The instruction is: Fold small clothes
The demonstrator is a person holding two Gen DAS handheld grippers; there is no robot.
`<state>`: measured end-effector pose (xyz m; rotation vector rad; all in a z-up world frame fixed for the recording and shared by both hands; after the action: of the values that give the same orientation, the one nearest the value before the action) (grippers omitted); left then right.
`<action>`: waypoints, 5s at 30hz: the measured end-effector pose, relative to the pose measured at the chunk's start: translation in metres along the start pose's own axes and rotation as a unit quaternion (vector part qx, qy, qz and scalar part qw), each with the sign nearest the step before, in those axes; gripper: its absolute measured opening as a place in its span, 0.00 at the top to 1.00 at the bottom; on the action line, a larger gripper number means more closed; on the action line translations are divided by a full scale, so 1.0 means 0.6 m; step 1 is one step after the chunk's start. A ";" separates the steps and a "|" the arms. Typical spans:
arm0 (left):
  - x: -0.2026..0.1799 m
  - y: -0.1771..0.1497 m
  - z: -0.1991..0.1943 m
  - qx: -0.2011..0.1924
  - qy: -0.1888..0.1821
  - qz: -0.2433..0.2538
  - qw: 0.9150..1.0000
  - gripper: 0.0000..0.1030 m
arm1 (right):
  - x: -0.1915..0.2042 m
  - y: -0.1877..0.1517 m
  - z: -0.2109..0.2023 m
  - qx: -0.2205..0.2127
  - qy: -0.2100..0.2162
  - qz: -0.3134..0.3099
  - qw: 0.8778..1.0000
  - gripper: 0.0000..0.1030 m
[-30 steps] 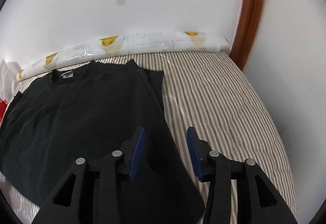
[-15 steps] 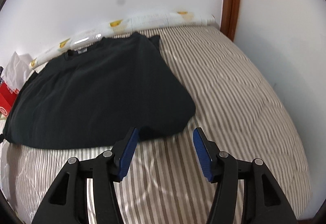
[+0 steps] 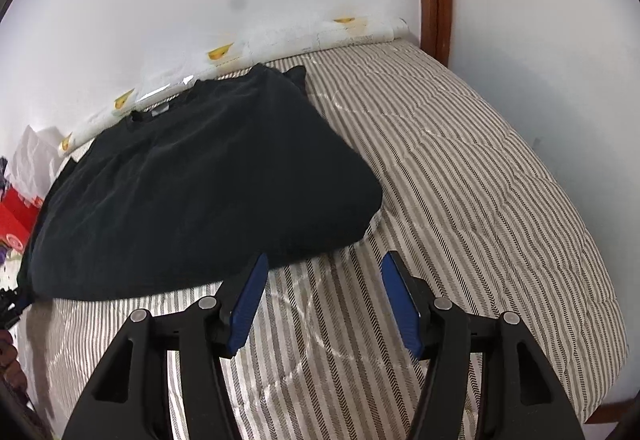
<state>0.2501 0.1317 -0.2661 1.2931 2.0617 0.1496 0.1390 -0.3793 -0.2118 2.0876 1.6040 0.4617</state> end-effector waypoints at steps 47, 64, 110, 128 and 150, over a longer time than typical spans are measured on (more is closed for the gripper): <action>-0.031 -0.055 -0.075 -0.040 0.067 0.113 0.991 0.87 | 0.009 0.022 -0.005 0.002 0.008 0.011 1.000 0.82; 0.018 -0.153 -0.137 -0.024 0.049 0.097 0.994 0.84 | -0.036 -0.086 -0.074 0.016 -0.007 -0.001 1.000 0.72; 0.006 -0.139 -0.108 -0.055 0.005 0.044 0.998 0.81 | 0.351 -0.166 -0.062 -0.016 0.061 -0.245 0.968 0.62; -0.243 -0.120 -0.192 -0.122 -0.032 0.172 0.977 0.88 | 0.105 -0.123 -0.158 -0.075 0.023 -0.115 0.990 0.60; -0.457 -0.311 0.008 0.036 -0.089 0.322 0.942 0.85 | 0.039 -0.098 -0.151 -0.084 0.039 -0.094 0.991 0.51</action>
<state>0.1862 -0.1900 -0.2162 1.9150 1.4411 0.2392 0.0500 -0.3300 -0.1688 1.7972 1.7234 0.5974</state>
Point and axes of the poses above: each gripper's, at about its wrist camera, not at the fingertips, and z roughly the way its jaws point, x to its left, y to its top, the point moved 9 cm from there along z, roughly the way its jaws point, and after that the axes turned 7 degrees about -z, right-handed, at the moved point
